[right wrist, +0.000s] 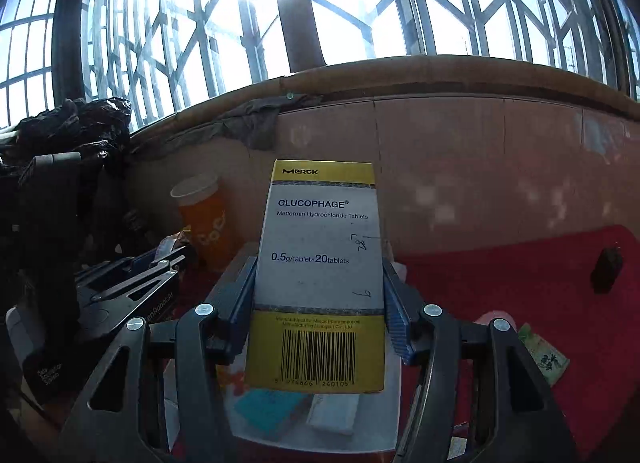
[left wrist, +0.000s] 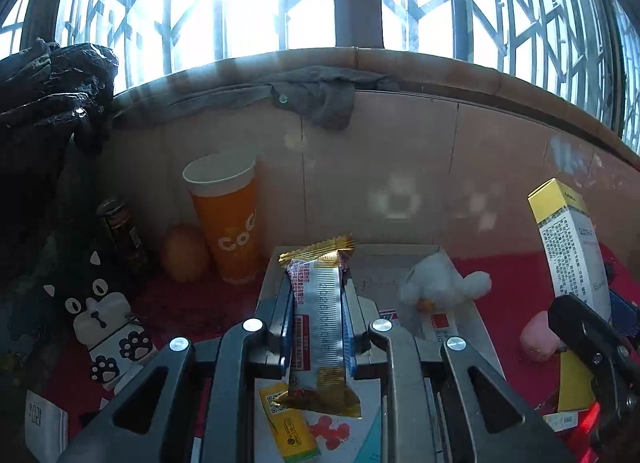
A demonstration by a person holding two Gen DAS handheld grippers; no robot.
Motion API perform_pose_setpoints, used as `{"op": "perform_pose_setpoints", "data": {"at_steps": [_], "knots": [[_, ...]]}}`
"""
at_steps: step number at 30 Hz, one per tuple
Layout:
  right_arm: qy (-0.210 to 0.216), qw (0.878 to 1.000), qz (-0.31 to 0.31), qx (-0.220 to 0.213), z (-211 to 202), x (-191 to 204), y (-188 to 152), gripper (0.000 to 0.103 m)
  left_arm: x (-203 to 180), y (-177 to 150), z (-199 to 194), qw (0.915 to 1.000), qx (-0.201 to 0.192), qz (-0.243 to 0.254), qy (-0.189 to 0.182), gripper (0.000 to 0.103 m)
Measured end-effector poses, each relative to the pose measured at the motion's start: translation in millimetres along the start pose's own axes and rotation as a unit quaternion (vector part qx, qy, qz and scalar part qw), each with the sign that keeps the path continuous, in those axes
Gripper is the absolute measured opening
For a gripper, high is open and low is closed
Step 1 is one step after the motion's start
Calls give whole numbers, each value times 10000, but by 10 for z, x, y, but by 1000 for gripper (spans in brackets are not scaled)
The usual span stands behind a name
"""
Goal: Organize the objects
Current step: 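Carry the Glucophage box with the right gripper to the tray while the left carries the snack bar, then lower both items into the tray and open both grippers, then move both grippers back over the table toward the chili plush and blue-white box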
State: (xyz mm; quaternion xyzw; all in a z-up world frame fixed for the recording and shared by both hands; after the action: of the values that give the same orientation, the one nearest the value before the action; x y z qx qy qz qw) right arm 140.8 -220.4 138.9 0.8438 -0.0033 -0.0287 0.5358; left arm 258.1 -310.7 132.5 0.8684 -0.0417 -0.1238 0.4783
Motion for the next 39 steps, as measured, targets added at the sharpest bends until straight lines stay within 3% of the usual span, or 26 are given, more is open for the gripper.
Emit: {"op": "perform_pose_setpoints", "data": {"at_steps": [4, 11, 16, 17, 18, 19, 20, 21, 24, 32, 39], "knots": [[-190, 9996, 27, 192, 83, -72, -61, 57, -137, -59, 91, 9997, 85, 161, -134, 19], [112, 9987, -118, 492, 493, 212, -100, 57, 304, -167, 81, 9989, 297, -80, 363, 19], [213, 9964, -189, 798, 826, 292, -164, 57, 425, -142, 272, 9976, 593, -204, 302, 23], [266, 9962, -170, 811, 857, 263, -172, 58, 422, -129, 311, 9974, 633, -216, 272, 30], [259, 9959, -154, 850, 885, 227, -177, 67, 416, -110, 332, 9975, 623, -241, 221, 49], [229, 9959, -103, 865, 887, 173, -178, 85, 413, -92, 335, 9978, 581, -284, 176, 64], [208, 9963, -16, 835, 870, 113, -174, 88, 421, -63, 320, 9980, 490, -347, 193, 90], [190, 9967, 86, 785, 839, 44, -162, 90, 437, -36, 286, 9982, 389, -417, 167, 103], [164, 9973, 264, 660, 697, -94, -103, 103, 492, 54, 109, 9979, 35, -617, 192, 103], [36, 9989, 463, -73, -137, -412, 72, 103, 362, 16, -517, 9963, -487, -696, -156, 103], [-425, 9972, 611, 77, -892, -1086, -74, 103, -284, -323, -639, 9931, -104, -407, -1091, 103]]}}
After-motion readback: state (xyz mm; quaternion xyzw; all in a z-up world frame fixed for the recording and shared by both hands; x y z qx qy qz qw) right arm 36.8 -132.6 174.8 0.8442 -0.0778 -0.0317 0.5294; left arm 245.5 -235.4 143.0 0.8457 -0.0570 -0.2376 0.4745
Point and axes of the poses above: each gripper's, at about its wrist camera, not at the fingertips, and z roughly the way its jaws point, x to its left, y to its top, the point moved 1 cm from there along z, roughly the way its jaws point, and after that the axes turned 13 degrees about -z, right-handed, at the moved point
